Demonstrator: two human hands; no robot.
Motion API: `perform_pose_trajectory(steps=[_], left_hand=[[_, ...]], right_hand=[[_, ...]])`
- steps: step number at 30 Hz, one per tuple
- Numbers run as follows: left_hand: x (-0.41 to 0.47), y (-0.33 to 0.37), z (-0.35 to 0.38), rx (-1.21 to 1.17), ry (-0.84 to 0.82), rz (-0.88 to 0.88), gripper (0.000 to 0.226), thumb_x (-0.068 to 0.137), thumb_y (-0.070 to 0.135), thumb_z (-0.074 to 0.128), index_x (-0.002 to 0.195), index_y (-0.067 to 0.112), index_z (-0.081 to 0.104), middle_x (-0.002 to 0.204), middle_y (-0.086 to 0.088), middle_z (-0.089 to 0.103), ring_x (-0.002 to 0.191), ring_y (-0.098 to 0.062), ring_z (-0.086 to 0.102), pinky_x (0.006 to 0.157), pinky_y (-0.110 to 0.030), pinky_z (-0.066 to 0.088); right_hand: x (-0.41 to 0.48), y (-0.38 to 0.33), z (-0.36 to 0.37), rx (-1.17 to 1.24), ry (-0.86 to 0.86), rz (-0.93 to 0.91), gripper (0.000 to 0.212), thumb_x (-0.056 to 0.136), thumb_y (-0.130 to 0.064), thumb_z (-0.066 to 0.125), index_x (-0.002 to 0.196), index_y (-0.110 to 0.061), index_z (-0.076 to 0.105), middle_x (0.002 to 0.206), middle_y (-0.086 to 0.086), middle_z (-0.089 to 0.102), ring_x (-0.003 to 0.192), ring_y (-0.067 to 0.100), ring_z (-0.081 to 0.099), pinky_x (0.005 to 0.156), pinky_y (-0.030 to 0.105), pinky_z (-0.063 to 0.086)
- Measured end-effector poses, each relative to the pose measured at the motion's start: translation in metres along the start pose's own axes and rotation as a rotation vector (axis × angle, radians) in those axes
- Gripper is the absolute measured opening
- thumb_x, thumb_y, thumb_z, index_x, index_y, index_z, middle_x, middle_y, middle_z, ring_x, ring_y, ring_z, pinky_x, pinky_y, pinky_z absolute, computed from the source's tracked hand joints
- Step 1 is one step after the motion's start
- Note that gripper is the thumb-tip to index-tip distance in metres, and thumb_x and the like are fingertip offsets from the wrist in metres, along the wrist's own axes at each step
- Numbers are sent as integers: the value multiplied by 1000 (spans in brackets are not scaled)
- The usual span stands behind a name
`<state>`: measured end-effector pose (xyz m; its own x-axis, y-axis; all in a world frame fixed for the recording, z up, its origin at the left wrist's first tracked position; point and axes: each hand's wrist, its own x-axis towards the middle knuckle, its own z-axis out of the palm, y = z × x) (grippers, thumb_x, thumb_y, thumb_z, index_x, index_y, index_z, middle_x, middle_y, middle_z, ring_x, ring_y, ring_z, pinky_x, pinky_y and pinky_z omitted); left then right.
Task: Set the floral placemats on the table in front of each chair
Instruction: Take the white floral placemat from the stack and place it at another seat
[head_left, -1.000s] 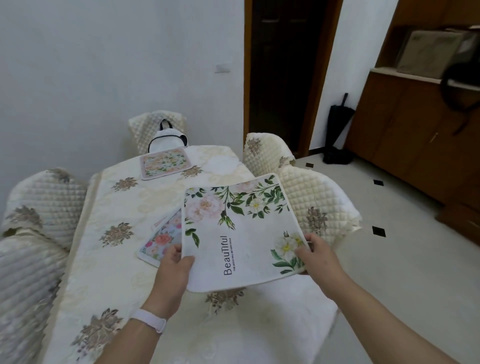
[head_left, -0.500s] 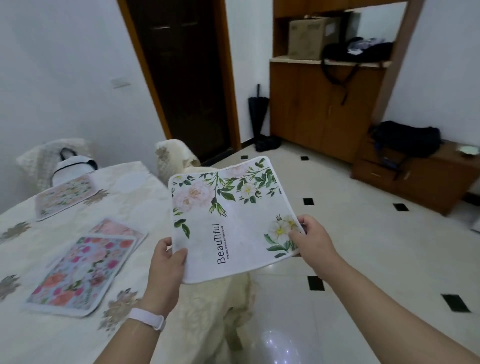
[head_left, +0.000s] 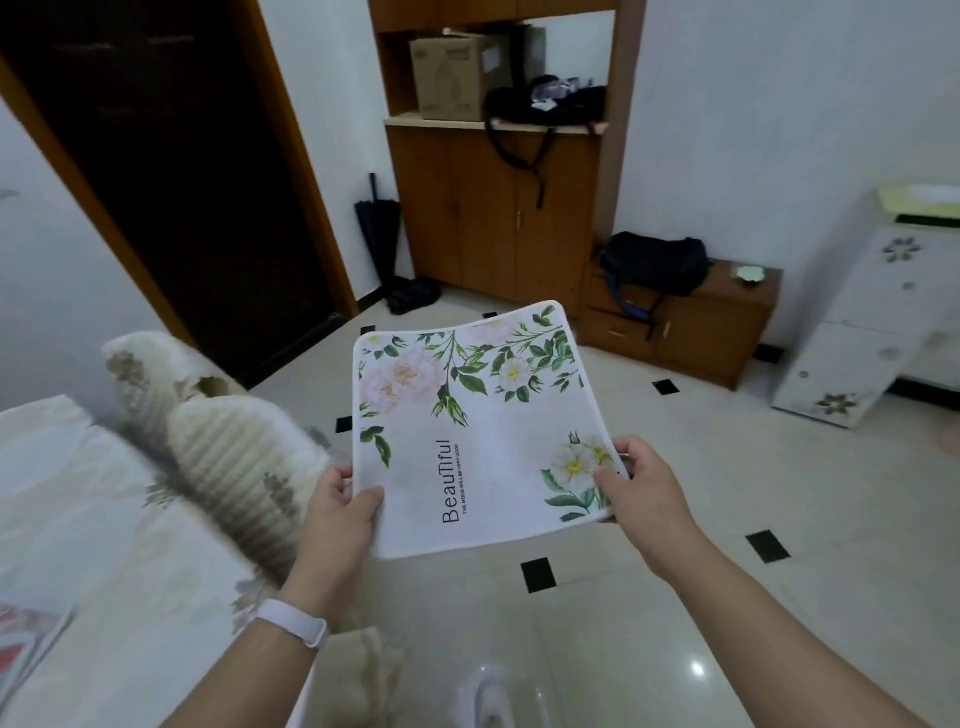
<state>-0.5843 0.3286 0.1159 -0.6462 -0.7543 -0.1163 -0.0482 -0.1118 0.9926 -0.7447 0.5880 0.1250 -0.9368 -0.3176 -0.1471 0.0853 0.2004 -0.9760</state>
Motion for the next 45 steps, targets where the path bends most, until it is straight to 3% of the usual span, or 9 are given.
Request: perform_pose_trajectory(steps=[4, 8, 15, 19, 22, 26, 31, 38, 45], left_hand=[[61, -10, 39, -17, -18, -26, 19, 93, 0, 53, 99, 18, 56, 86, 0, 77, 73, -19, 74, 62, -35, 56], [131, -13, 67, -55, -54, -78, 21, 93, -3, 49, 97, 16, 55, 79, 3, 77, 65, -14, 72, 52, -30, 56], [248, 0, 93, -127, -60, -87, 20, 92, -4, 50, 101, 14, 54, 92, -7, 75, 74, -22, 71, 64, -36, 55], [297, 9, 91, -105, -33, -69, 19, 92, -1, 51, 101, 14, 54, 91, -6, 75, 73, -19, 72, 55, -30, 54], [327, 14, 79, -90, -13, -47, 19, 92, -1, 51, 104, 14, 55, 92, -4, 77, 76, -21, 73, 56, -31, 57], [365, 16, 59, -94, 73, -41, 19, 93, 1, 52, 102, 17, 55, 94, -3, 77, 79, -21, 73, 58, -31, 57], [418, 15, 43, -76, 243, -32, 20, 93, 0, 52, 101, 18, 56, 94, -3, 77, 78, -21, 73, 59, -32, 56], [492, 33, 46, -132, 483, -32, 16, 93, 0, 53, 100, 14, 56, 91, -5, 77, 74, -23, 74, 54, -30, 57], [535, 47, 41, -107, 707, 12, 14, 94, 2, 53, 99, 14, 55, 89, -1, 77, 72, -21, 74, 53, -28, 57]], right_hand=[[57, 0, -3, -11, 46, 19, 25, 91, -5, 56, 91, -29, 64, 89, -1, 76, 75, 18, 75, 62, 43, 64], [120, -12, 9, -51, 68, 46, 24, 92, -4, 56, 92, -27, 64, 89, -1, 76, 76, 19, 75, 61, 41, 63], [235, -58, 47, -129, 73, 14, 25, 93, -5, 54, 92, -28, 63, 92, -1, 75, 77, 19, 75, 59, 38, 62], [283, -70, 71, -142, 42, 8, 23, 94, -6, 55, 94, -28, 62, 93, -3, 75, 77, 18, 75, 61, 40, 63], [320, -75, 95, -144, 1, 6, 24, 93, -4, 55, 93, -28, 62, 92, -1, 75, 75, 17, 75, 59, 39, 63], [376, -78, 137, -127, -105, 0, 24, 94, -5, 55, 92, -27, 64, 89, -2, 76, 72, 17, 75, 55, 34, 61], [460, -83, 198, -119, -274, -28, 24, 94, -5, 56, 92, -28, 63, 88, -1, 76, 72, 19, 75, 57, 39, 62], [584, -113, 270, -134, -538, -42, 24, 94, -6, 55, 91, -29, 63, 86, -1, 76, 69, 15, 75, 50, 27, 57], [669, -146, 344, -170, -770, -86, 23, 94, -4, 55, 93, -26, 63, 82, -10, 76, 71, 16, 75, 56, 36, 63]])
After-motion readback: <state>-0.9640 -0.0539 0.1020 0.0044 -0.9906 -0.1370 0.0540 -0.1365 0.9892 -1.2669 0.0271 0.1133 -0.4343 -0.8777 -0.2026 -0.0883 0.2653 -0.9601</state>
